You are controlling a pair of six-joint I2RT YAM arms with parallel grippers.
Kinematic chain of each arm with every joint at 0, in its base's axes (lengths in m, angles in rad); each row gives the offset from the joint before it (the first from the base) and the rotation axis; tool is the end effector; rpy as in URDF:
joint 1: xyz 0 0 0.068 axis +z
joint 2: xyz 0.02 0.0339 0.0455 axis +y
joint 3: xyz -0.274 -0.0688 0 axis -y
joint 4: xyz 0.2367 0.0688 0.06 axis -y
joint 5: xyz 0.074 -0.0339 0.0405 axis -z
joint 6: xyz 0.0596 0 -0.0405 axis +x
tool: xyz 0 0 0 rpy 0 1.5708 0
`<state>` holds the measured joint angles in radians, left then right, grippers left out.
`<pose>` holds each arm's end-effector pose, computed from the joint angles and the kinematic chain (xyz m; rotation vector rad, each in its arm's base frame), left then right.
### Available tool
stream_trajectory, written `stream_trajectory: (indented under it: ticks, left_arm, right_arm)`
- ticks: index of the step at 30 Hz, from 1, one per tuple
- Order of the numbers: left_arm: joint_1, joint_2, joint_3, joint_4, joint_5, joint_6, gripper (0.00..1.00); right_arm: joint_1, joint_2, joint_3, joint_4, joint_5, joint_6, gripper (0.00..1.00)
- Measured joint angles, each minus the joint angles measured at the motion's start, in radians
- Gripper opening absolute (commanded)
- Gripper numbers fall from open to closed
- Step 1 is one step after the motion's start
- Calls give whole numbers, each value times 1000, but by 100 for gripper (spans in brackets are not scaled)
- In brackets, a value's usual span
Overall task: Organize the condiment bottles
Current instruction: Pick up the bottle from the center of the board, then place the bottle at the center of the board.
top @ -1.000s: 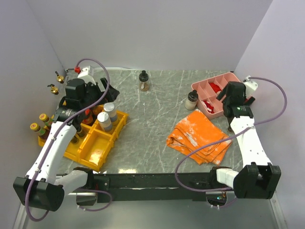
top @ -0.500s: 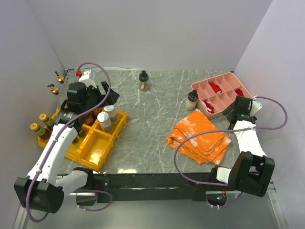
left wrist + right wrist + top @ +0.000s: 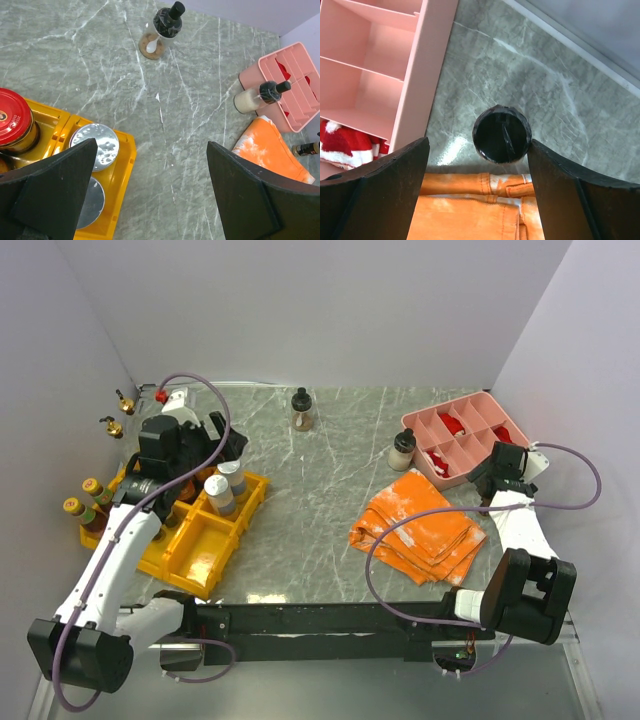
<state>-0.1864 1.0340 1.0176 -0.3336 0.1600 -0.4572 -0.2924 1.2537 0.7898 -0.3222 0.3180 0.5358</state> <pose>0.2364 -0.0542 0.3595 -0.1554 1.9541 -0.5819 0.2488 -0.0943 0.2292 1.0726 2.0585 -0.2523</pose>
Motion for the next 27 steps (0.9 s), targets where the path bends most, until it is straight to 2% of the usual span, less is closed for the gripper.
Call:
stream_trajectory:
  ticks: [7,16,23,27]
  left_arm:
    - [-2,-10,0,2,-10,0,97]
    - [-14,-20,0,2,-36,0,96]
    - [-22,-37,0,1,-60,1,96]
    - [-29,-57,0,1,-81,1,96]
  right_arm:
    - [0,0,-6,9,31,3,88]
    - [-13,2,-27,23,66,2,73]
    - [-20,-2,-45,40,76,-11,48]
    - [-19,-34,-46,37,76,-24,41]
